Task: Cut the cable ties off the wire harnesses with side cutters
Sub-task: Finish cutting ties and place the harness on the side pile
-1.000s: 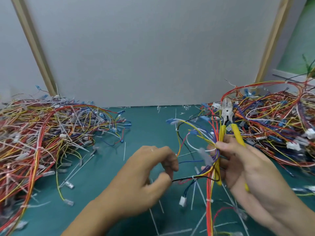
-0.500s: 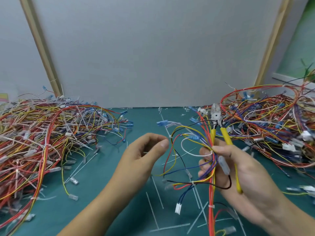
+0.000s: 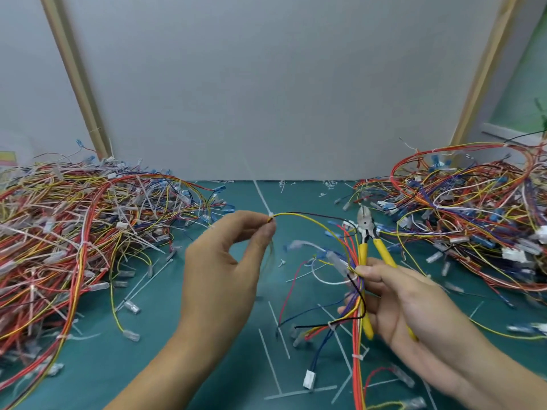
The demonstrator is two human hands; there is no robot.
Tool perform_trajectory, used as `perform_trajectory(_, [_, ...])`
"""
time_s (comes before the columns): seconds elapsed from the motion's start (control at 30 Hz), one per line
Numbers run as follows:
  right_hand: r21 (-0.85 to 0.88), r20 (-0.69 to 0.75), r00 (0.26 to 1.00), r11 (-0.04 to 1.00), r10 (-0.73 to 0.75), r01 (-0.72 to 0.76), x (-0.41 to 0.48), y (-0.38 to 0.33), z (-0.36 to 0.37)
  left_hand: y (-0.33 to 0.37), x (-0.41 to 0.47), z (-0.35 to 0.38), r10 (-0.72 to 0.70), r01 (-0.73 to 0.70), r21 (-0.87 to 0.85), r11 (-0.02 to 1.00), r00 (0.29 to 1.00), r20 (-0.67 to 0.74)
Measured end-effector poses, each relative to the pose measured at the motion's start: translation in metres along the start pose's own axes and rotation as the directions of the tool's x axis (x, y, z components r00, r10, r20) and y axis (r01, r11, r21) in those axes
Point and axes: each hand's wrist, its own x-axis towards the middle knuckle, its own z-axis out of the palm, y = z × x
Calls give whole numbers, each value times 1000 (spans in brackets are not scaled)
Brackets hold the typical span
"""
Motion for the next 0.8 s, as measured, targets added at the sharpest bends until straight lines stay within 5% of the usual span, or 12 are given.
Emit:
perform_trajectory(0.23, [-6,-18,1000,1000,0,0,0,-3,-1,3,5,-1,-106,137,-261,956,986,130])
perform_trajectory(0.47, [-117,-75,997,993,-28,19,1,-3,-5,4,7,-4,-188,217,-370,903,976,113])
perform_trajectory(0.63, [-431,-197,920,873,-339,230,-1,-23,-10,1,9,-6,-216,187,-377,907,976,-35])
perform_trajectory(0.8, [-612,190,865,633,-465,474,-22,-41,2,9,7,-5,-147,115,-325,939,986,-75])
